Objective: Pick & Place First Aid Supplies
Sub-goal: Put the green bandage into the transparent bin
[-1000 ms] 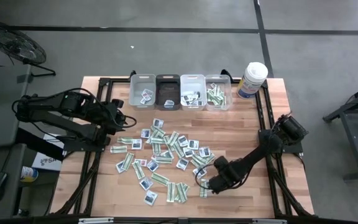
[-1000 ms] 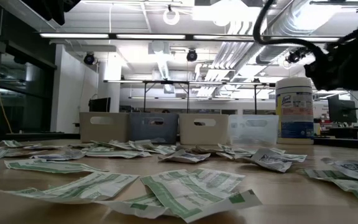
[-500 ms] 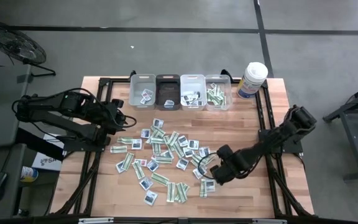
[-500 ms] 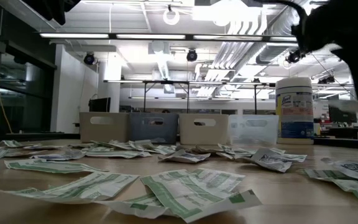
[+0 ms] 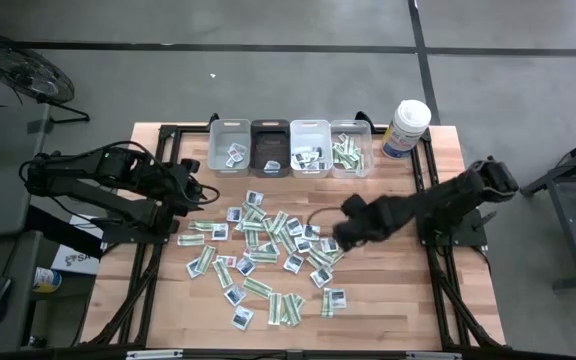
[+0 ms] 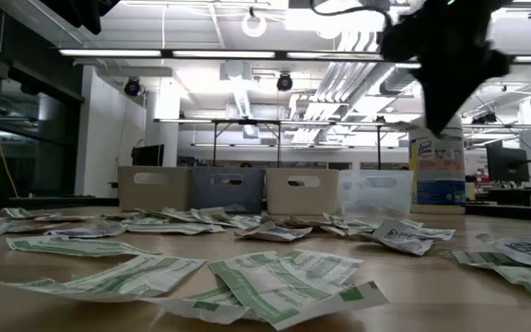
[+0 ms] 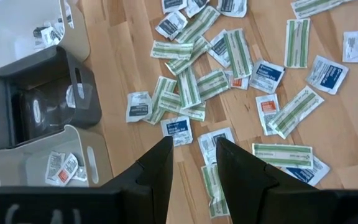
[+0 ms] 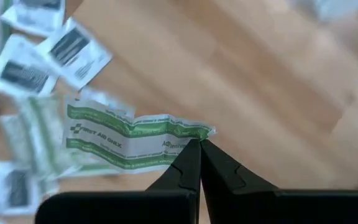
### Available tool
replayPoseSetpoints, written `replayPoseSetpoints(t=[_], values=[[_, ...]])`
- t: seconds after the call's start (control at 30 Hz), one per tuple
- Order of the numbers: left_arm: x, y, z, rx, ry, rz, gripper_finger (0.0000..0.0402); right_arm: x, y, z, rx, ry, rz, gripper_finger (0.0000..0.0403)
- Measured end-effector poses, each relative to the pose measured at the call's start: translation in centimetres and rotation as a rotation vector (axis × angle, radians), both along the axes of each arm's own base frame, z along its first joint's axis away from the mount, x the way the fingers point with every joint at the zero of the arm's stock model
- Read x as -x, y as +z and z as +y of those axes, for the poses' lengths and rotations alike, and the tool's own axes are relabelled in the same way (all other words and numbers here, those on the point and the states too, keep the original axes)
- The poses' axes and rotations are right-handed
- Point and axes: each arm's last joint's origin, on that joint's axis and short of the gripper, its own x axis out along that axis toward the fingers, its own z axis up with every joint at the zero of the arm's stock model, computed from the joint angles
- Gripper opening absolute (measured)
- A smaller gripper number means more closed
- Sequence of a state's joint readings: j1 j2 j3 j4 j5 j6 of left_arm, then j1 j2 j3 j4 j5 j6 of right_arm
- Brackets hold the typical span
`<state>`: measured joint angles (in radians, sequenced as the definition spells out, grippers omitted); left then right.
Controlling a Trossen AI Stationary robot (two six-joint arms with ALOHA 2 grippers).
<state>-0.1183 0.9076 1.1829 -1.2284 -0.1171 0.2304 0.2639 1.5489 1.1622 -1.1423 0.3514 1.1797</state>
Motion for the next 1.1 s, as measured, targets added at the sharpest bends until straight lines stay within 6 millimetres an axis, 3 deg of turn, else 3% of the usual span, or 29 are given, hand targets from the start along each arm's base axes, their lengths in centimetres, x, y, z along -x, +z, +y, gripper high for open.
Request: replayPoseSetpoints(t=[0.53, 0.87, 1.1], values=[[-0.3, 0.2, 0.1, -0.02, 0.024, -0.035, 0.0119, 0.0, 0.3, -13.2, 0.041, 0.362, 0.242, 0.0], [-1.0, 0.9, 0.4, -0.096, 0.139, -0.156, 0.0119, 0.8, 0.8, -20.7, 0.178, 0.568, 0.227, 0.0], [-1.0, 0.9, 0.5, -0.019, 0.28, -0.182, 0.0119, 2.1, 1.3, -25.0, 0.238, 0.681, 0.121, 0.0]])
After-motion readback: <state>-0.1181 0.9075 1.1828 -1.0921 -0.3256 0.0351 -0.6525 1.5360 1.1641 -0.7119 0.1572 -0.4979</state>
